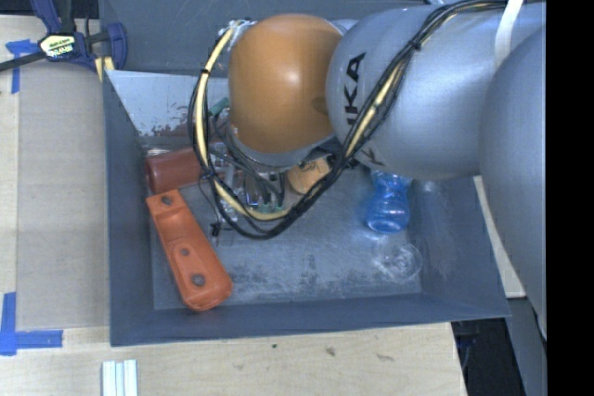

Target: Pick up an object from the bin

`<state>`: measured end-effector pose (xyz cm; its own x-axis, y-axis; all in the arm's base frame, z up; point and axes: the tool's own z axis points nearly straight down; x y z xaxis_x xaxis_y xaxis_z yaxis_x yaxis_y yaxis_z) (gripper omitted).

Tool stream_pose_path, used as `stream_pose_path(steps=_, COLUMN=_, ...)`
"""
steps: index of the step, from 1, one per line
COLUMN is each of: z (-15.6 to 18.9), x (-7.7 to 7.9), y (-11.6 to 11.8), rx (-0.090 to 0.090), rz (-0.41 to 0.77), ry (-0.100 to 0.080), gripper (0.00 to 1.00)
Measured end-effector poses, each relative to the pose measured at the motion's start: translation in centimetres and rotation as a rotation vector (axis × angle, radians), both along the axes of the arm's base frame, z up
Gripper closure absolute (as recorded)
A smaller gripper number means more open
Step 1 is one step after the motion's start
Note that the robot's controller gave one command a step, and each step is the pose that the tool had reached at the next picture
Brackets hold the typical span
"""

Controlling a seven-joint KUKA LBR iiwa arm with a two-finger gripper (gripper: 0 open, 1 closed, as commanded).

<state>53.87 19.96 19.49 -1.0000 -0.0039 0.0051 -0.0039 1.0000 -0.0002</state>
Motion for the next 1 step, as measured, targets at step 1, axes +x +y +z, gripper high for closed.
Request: stream_pose_path(steps=1, z=0.50, x=0.17, y=-0.13, rx=0.002, rz=-0.004, ry=-0.008, gripper=0.00)
